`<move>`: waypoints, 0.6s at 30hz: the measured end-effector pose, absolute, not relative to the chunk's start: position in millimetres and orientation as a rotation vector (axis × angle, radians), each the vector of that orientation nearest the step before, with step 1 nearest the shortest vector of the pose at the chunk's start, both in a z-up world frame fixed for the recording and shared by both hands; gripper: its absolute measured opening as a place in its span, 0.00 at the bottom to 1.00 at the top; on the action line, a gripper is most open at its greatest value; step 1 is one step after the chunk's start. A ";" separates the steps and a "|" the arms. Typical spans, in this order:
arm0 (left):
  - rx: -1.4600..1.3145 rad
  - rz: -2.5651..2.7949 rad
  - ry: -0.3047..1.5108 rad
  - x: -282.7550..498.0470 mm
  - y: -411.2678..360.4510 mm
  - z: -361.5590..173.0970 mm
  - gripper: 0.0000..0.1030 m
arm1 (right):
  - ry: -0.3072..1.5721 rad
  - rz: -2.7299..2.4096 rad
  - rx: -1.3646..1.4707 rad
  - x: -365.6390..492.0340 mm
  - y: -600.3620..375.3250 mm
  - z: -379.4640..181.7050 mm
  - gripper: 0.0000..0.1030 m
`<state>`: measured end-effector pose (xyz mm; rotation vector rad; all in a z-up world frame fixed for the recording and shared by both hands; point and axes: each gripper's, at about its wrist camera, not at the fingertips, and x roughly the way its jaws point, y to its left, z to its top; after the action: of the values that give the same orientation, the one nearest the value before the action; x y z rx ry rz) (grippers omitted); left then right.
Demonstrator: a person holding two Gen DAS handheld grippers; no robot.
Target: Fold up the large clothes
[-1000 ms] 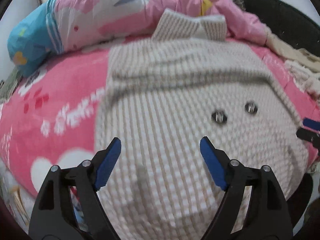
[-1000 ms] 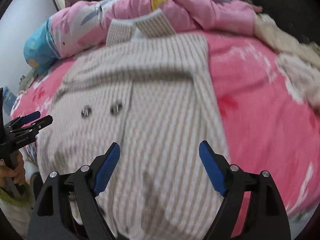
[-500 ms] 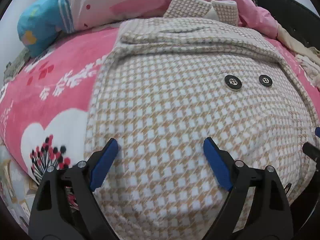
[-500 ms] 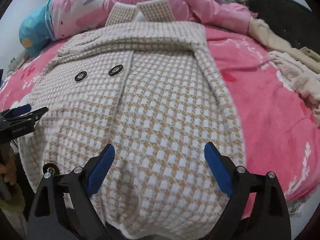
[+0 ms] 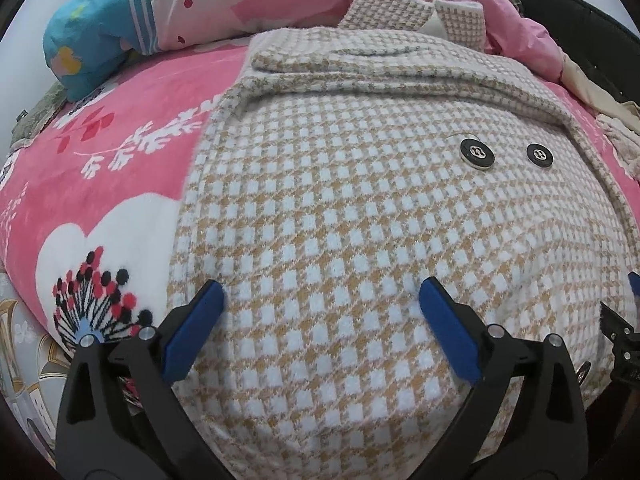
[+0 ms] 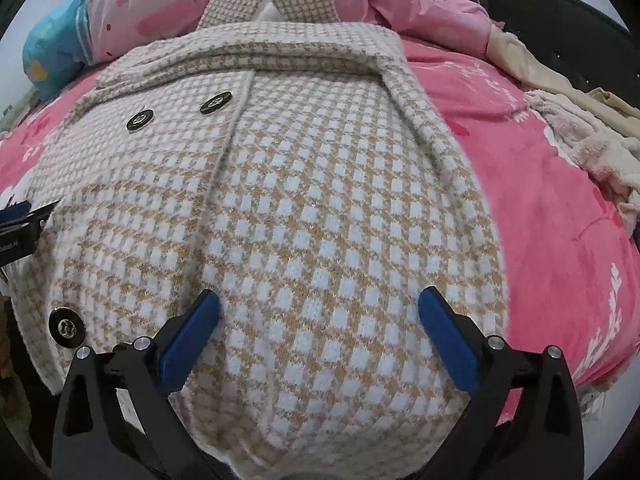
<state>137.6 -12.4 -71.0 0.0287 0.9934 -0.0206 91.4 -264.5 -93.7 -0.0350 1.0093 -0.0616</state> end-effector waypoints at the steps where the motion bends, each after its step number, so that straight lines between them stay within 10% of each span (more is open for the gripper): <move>1: 0.029 -0.021 0.996 138.2 -12.1 -70.7 0.92 | 1.014 -0.065 -0.032 91.7 -264.5 -93.7 0.94; 18: 0.042 -0.038 1.041 151.9 -15.1 -69.2 0.92 | 1.015 -0.073 -0.013 90.7 -268.4 -93.5 0.94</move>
<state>151.9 -15.1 -69.2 0.0422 1.0409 -0.0383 90.7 -268.4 -93.5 -0.0125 1.0152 -0.0730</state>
